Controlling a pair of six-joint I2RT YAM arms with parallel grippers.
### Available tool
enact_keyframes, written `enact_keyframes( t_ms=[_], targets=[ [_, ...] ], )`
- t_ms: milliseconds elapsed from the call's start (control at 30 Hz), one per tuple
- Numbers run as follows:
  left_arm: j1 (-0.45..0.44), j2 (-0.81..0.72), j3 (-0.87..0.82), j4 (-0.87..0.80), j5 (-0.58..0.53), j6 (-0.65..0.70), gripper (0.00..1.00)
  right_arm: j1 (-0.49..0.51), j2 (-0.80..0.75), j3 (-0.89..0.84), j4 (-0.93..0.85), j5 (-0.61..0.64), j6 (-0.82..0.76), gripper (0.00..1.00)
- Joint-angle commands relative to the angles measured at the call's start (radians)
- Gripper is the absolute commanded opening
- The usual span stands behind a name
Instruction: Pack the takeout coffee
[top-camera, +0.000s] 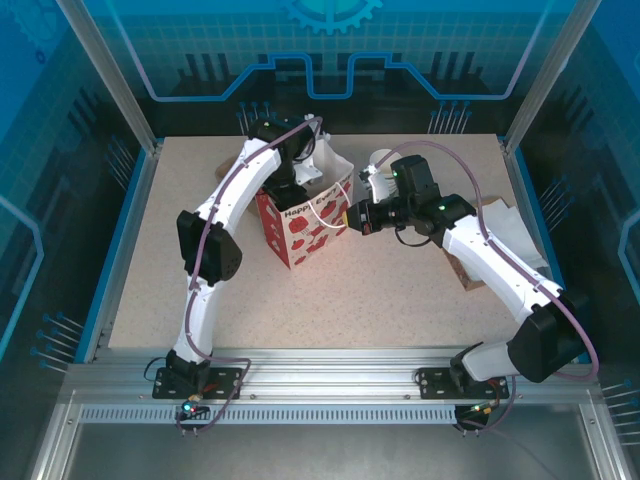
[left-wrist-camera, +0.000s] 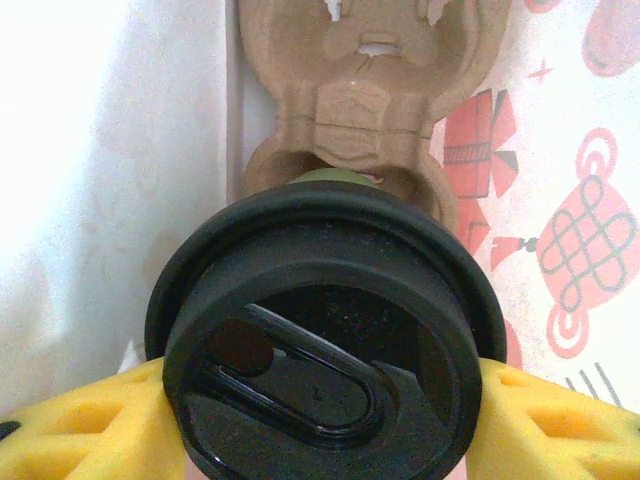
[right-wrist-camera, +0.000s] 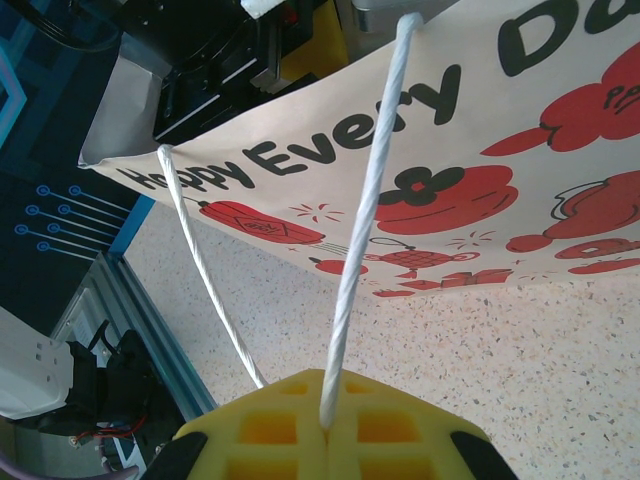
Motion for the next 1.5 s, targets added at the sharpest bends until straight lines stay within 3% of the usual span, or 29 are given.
enact_keyframes(
  t_ms=[0,1467],
  targets=[
    [0.006,-0.013,-0.01,-0.013,0.042,0.03,0.47,0.018,0.009,0.021,-0.021,0.008,-0.017,0.04],
    [-0.004,-0.002,-0.028,-0.005,0.024,0.029,0.47,0.023,0.01,0.019,-0.018,0.009,-0.015,0.04]
  ],
)
